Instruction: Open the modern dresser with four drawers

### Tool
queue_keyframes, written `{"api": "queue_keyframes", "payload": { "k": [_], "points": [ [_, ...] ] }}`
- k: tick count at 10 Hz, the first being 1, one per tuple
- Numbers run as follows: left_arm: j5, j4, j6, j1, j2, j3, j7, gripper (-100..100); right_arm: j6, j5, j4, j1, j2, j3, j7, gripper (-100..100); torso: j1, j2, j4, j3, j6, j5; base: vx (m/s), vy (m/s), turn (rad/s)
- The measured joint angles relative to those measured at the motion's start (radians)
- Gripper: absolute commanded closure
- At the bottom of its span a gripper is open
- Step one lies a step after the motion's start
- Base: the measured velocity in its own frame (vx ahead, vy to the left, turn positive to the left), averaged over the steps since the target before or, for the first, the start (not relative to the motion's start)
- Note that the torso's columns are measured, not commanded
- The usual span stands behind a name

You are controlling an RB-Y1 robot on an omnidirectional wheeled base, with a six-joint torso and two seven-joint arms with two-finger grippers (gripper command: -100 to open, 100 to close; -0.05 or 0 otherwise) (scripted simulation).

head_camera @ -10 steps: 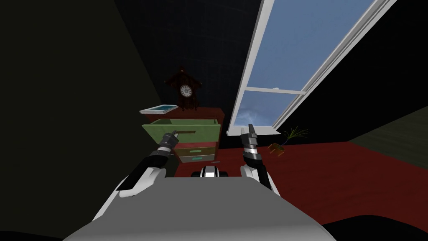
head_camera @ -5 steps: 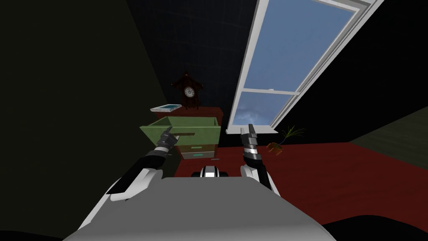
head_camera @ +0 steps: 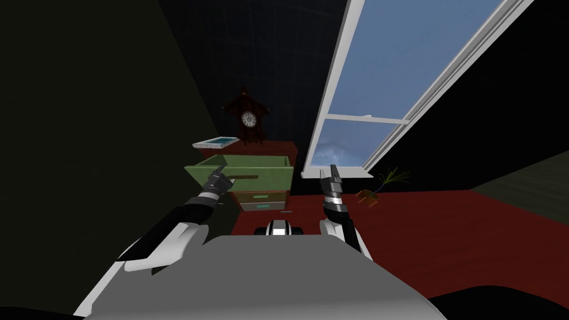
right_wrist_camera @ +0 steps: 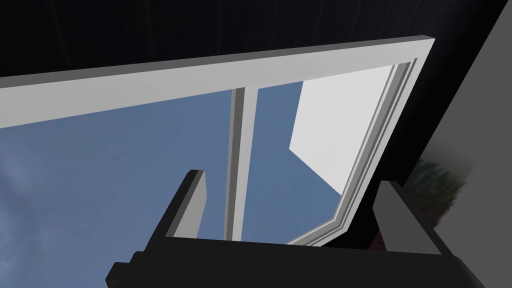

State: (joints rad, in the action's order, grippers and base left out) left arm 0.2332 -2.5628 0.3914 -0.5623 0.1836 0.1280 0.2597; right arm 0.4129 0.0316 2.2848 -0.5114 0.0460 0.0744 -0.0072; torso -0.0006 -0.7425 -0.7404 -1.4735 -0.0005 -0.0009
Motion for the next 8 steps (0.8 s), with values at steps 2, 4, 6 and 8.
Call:
{"api": "queue_keyframes", "payload": {
  "k": [2, 4, 6, 8],
  "points": [
    [0.014, -0.033, 0.048, -0.003, 0.014, 0.019, 0.014, -100, 0.0, 0.0, 0.0, 0.0, 0.0, 0.0, 0.0, 0, -0.002, -0.002, -0.004, 0.0, -0.001, -0.003, 0.009, -0.012, 0.009],
    [0.015, -0.031, 0.056, -0.005, 0.015, 0.02, 0.016, 0, 0.0, 0.0, 0.0, 0.0, 0.0, 0.0, 0.0, 0, -0.001, 0.0, -0.001, 0.0, 0.0, -0.001, 0.0, 0.0, 0.0],
    [0.015, -0.029, 0.058, -0.007, 0.015, 0.019, 0.016, 0, 0.0, 0.0, 0.0, 0.0, 0.0, 0.0, 0.0, 0, 0.0, 0.003, 0.001, -0.002, 0.0, 0.0, 0.0, 0.0, 0.0],
    [0.015, -0.027, 0.06, -0.007, 0.015, 0.019, 0.016, 0, 0.0, 0.0, 0.0, 0.0, 0.0, 0.0, 0.0, 0, 0.0, 0.004, 0.002, -0.002, 0.0, 0.0, 0.0, 0.0, 0.0]
  ]
}}
